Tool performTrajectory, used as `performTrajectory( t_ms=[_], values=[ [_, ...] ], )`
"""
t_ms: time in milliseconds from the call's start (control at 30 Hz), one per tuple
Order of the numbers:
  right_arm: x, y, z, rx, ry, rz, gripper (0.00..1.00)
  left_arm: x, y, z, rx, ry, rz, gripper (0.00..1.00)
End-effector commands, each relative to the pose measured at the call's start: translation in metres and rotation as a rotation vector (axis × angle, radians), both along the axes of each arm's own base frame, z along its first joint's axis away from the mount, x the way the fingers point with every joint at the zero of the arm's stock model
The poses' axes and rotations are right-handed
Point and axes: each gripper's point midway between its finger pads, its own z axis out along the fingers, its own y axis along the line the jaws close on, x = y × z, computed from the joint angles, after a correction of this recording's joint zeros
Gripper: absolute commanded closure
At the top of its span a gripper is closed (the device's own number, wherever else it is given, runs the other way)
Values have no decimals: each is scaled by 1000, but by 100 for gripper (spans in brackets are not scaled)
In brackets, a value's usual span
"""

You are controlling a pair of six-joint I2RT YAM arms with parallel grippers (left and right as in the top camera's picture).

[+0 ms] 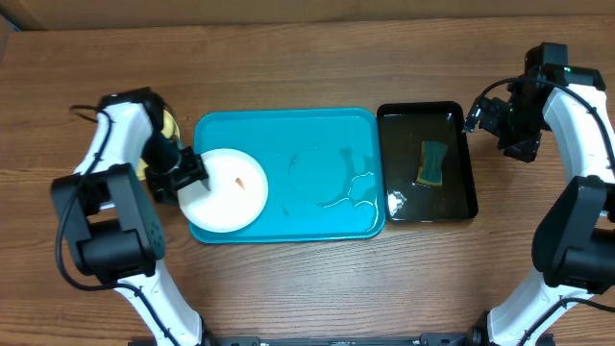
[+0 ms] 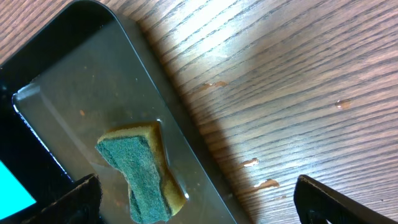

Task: Clean dirty plates on tray and stack at the side
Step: 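Grip the white plate rim and slide it toward the tray center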

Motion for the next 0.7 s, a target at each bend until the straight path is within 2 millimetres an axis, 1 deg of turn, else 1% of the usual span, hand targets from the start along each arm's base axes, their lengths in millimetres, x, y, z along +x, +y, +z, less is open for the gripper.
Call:
performTrajectory(
  t_ms=[0,67,133,200,400,533,667],
  values=[
    [4,1,7,1,-22,4,0,0,-34,-2,-54,-30,-76,29],
    [4,1,7,1,-22,4,0,0,-52,-9,-79,-44,-112,29],
    [4,1,7,1,-22,4,0,1,-75,-13,-121,-59,-153,30],
    [4,1,7,1,-22,4,0,2,-96,-13,-146,-75,-201,31],
    [4,1,7,1,-22,4,0,9,-148,-15,-155,-145,-344,29],
    [4,1,7,1,-22,4,0,15,-170,-16,-162,-198,-406,27],
    [4,1,7,1,-22,3,0,21,-174,-14,-151,-219,-403,28]
  ],
)
